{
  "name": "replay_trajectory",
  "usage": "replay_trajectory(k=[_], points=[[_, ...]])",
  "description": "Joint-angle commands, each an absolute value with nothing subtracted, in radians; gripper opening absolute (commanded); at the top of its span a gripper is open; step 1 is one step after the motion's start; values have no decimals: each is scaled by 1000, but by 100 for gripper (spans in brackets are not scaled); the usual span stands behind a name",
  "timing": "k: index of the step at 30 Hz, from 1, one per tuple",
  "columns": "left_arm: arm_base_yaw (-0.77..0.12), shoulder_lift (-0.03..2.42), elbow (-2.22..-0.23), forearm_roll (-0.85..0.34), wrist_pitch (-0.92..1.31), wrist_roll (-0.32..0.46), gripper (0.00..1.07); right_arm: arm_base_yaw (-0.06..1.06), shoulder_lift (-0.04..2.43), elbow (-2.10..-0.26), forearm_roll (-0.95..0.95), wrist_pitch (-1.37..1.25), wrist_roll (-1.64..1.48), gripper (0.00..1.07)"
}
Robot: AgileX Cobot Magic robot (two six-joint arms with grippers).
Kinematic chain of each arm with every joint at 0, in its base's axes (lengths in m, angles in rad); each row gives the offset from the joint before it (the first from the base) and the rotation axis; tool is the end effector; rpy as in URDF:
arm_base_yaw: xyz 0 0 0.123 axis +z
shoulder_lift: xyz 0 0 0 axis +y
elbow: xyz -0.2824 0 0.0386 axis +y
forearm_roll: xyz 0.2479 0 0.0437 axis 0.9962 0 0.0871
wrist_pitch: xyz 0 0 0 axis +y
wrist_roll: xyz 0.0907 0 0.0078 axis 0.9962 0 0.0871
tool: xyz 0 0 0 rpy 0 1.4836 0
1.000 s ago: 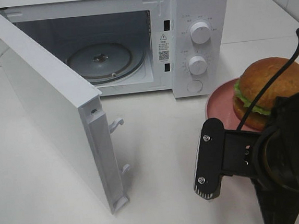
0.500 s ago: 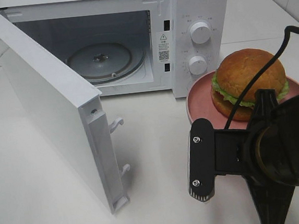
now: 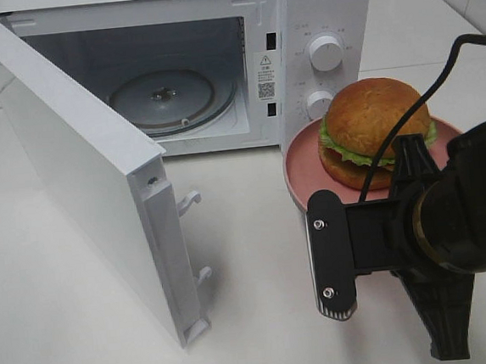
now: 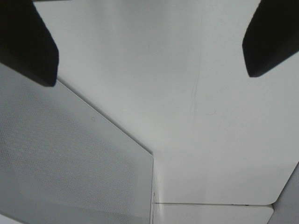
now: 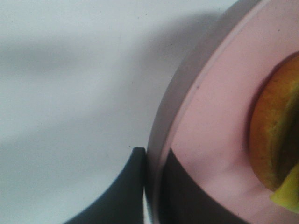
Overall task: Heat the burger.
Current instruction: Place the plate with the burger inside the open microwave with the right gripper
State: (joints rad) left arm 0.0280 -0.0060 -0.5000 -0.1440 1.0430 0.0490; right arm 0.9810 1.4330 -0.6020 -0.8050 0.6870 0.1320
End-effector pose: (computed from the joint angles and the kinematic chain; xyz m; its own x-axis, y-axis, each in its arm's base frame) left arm -0.0052 -0.0114 0.2793 -0.4324 -0.0358 -0.9010 0.0738 0.9945 -0.0749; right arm 0.1589 0.1625 0.1773 -0.1098 -0.9933 -0.0351 -0.8403 0.1116 -0.5305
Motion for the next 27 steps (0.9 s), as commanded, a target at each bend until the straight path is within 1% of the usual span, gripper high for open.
replay_trajectory(k=[1, 8, 10, 11, 16, 25, 27], points=[[29, -13, -497, -151, 1036, 44, 100, 940, 1421, -600, -861, 608, 34, 0], [29, -13, -497, -151, 1036, 44, 100, 887, 1421, -600, -860, 518, -100, 0], [29, -13, -497, -151, 1036, 44, 100, 848, 1421, -600, -849, 449, -191, 0], [29, -13, -497, -151, 1036, 44, 100, 848, 1421, -600, -849, 449, -191, 0], [29, -13, -497, -151, 1036, 44, 100, 796, 1421, -600, -795, 368, -340, 0], [29, -13, -497, -151, 1036, 44, 100, 783, 1421, -600, -725, 353, -446, 0], [29, -13, -497, -151, 1036, 44, 100, 783, 1421, -600, -684, 339, -537, 0]])
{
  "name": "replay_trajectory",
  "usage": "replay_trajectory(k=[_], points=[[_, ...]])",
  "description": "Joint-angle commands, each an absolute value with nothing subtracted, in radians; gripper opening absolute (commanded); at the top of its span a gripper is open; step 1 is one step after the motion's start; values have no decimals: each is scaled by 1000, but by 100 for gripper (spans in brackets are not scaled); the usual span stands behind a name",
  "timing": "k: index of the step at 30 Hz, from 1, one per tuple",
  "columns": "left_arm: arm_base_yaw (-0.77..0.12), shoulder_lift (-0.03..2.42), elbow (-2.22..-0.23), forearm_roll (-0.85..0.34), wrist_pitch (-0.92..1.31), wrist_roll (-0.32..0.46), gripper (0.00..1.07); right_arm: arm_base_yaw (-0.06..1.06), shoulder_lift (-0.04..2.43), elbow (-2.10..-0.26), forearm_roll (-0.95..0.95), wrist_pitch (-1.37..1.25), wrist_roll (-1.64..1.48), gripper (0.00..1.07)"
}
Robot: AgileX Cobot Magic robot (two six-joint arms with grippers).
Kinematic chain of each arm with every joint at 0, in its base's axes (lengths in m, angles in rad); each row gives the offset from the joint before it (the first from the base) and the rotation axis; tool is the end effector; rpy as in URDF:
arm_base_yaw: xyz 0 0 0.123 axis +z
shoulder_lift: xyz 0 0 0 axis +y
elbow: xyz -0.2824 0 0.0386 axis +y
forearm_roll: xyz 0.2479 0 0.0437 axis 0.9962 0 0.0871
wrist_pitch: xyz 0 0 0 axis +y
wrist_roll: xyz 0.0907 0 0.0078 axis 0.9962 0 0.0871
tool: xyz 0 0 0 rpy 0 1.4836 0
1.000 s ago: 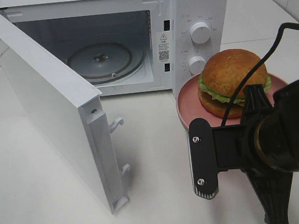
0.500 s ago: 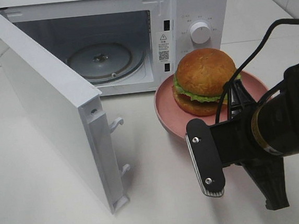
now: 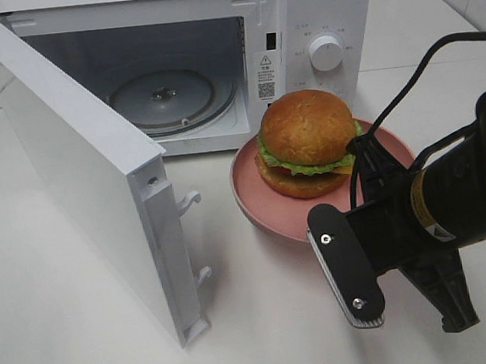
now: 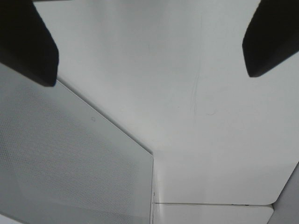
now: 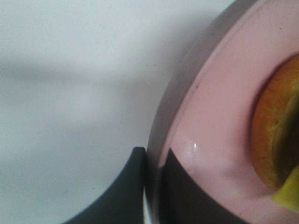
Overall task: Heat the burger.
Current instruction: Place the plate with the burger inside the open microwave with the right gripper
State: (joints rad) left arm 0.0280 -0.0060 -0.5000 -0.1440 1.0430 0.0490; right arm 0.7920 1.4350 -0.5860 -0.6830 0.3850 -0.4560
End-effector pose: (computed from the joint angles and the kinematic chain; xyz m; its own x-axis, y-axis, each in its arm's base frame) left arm -0.0052 -0.0114 0.2793 -0.4324 -0.0358 -0.9010 0.0738 0.9945 -0.0749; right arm 0.1835 0.1551 0.1734 0.2673 -0.9630 -0.0332 -0.8246 -0.2108 -0.5249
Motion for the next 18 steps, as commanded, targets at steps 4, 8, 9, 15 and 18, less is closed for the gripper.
replay_trajectory(k=[4, 8, 9, 15, 18], points=[[29, -13, -497, -151, 1036, 44, 100, 783, 1421, -600, -619, 323, -639, 0], [29, -13, -497, -151, 1036, 44, 100, 783, 1421, -600, -532, 298, -767, 0], [29, -13, -497, -151, 1036, 44, 100, 783, 1421, -600, -518, 293, -794, 0], [29, -13, -497, -151, 1036, 44, 100, 758, 1421, -600, -436, 245, -905, 0], [29, -13, -497, -151, 1036, 44, 100, 712, 1421, -600, -365, 213, -1003, 0]])
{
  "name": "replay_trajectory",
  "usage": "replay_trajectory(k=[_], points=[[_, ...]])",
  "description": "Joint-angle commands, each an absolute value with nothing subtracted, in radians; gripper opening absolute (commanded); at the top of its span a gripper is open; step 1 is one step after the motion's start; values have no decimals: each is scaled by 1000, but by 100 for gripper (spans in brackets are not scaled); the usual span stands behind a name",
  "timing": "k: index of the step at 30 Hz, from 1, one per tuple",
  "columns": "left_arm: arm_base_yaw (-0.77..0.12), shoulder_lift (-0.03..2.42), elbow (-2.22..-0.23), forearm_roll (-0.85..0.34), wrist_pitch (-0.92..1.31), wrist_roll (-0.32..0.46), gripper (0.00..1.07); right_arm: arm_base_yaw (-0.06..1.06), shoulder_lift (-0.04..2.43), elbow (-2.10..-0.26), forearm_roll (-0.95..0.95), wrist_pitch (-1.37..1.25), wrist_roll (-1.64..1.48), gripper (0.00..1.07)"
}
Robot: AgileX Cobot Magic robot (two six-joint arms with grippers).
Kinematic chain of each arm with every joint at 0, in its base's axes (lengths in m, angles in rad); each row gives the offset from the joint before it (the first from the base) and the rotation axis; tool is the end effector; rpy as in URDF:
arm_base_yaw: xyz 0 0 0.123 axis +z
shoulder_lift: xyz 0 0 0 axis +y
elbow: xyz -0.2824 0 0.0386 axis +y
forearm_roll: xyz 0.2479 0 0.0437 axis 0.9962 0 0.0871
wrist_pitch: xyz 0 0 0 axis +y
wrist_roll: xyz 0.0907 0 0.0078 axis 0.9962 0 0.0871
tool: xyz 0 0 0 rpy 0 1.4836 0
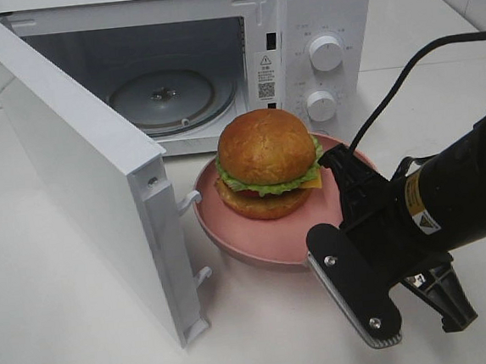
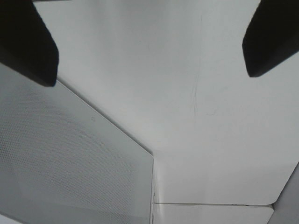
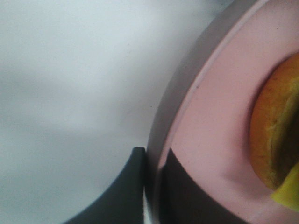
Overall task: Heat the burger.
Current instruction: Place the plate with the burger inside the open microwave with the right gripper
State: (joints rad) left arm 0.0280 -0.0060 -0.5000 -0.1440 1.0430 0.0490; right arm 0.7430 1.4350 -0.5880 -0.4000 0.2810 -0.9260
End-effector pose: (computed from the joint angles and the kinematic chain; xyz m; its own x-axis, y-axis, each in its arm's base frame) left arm -0.0052 -0.0114 0.2793 -0.4324 -0.0358 -0.9010 0.0738 0.9945 -0.0749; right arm 0.1865 0.1579 0.1741 0.4492 -0.8923 -0.0452 -0.7680 -0.3598 -0.5298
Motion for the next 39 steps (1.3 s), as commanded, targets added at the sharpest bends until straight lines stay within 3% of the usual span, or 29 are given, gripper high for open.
replay_trajectory(k=[1, 12, 22, 39], points=[[29, -13, -497, -151, 1036, 44, 100, 702, 1421, -600, -347, 208, -1026, 0], [29, -13, -497, -151, 1036, 44, 100, 607, 1421, -606, -15, 127, -1470, 0], [29, -13, -497, -151, 1036, 44, 100, 597, 1421, -623, 232, 132, -1730, 0], [29, -13, -497, -151, 1036, 44, 100, 585, 1424, -701, 239, 226, -1738, 0]])
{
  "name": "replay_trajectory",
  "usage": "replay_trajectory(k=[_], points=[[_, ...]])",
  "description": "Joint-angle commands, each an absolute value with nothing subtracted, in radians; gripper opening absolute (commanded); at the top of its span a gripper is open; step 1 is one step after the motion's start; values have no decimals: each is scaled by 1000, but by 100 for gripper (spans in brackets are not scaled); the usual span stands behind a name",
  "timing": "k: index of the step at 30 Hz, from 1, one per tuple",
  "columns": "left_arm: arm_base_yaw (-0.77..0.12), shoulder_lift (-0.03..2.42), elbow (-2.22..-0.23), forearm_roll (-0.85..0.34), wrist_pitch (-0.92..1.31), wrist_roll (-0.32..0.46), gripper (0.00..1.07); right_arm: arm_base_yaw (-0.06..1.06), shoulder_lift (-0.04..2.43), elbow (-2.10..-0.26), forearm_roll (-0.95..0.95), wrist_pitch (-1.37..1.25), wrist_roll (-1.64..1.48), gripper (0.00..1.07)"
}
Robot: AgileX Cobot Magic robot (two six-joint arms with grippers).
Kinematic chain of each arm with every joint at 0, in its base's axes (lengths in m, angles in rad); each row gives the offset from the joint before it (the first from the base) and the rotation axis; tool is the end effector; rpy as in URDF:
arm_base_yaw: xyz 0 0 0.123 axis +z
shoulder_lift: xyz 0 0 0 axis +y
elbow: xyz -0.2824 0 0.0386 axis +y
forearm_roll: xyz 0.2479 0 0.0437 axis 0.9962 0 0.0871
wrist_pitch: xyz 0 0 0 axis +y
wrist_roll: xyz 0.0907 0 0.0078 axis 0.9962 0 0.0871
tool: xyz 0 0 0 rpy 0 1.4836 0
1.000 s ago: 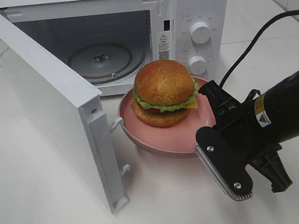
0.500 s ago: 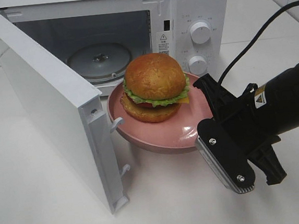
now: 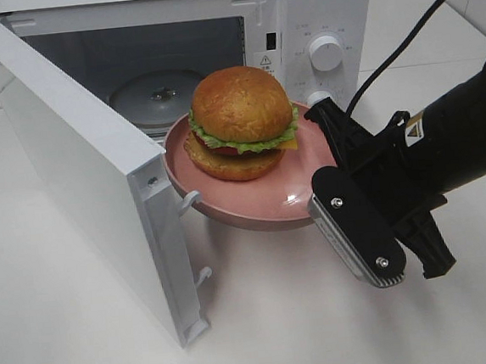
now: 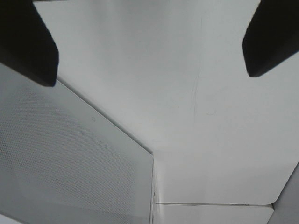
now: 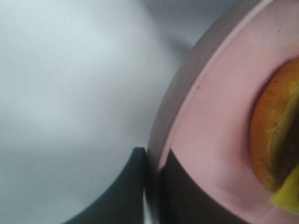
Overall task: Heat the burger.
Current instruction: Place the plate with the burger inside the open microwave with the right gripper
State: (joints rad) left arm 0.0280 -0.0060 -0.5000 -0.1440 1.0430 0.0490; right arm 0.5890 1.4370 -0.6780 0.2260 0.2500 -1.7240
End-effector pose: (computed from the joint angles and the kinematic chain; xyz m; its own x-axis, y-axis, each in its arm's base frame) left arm -0.0052 -0.0114 0.2793 -0.4324 -0.0358 -0.9010 0.0738 0.9945 -0.0749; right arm 0.2182 0.1519 0.1970 0.5380 -0.8387 -0.0840 -0.6964 -0.3861 -0.6050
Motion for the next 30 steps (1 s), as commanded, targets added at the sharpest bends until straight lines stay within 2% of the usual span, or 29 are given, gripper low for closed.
replay_trajectory(k=[1, 30], points=[[29, -13, -497, -151, 1036, 44, 100, 585, 1424, -703, 237, 224, -1739, 0], [29, -13, -497, -151, 1036, 44, 100, 588, 1584, -960, 156, 387, -1693, 0]])
